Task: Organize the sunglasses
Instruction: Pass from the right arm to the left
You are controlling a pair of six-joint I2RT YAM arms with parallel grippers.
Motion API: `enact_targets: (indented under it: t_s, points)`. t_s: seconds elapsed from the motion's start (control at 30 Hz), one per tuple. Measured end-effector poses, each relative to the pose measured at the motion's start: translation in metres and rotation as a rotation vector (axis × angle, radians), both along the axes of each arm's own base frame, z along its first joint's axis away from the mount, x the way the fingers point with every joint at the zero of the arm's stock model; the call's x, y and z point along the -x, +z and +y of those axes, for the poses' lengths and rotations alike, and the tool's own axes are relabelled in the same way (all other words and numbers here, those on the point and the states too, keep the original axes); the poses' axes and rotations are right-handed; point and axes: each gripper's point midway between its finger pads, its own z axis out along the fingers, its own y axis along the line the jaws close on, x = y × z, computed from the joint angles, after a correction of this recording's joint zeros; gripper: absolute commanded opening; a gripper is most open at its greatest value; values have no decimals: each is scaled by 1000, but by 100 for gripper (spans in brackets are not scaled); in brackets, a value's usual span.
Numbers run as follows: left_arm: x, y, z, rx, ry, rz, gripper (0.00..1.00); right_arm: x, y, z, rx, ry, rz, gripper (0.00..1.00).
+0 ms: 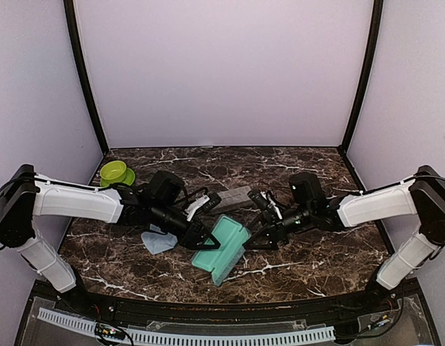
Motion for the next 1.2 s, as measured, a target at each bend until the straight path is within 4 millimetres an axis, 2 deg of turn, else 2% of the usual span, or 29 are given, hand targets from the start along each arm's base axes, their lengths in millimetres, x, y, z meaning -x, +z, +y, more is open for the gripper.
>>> enact_targets:
  t_s: [0.2, 0.43, 0.8, 1.13, 1.2]
  points:
    - [-2, -3, 3, -30, 8, -11, 27, -1, -3, 0, 8, -4, 9, 0]
    - [-6, -4, 4, -59, 19, -24, 21, -1, -5, 0, 15, -8, 24, 0]
    - [-13, -5, 9, -119, 28, -78, 14, -4, -7, 3, 22, -9, 35, 20]
    - [-21, 0, 13, -185, 27, -145, 13, -8, -6, 5, 20, -18, 15, 37]
    - [-23, 1, 15, -202, 29, -159, 13, -8, -5, 5, 19, -19, 9, 45]
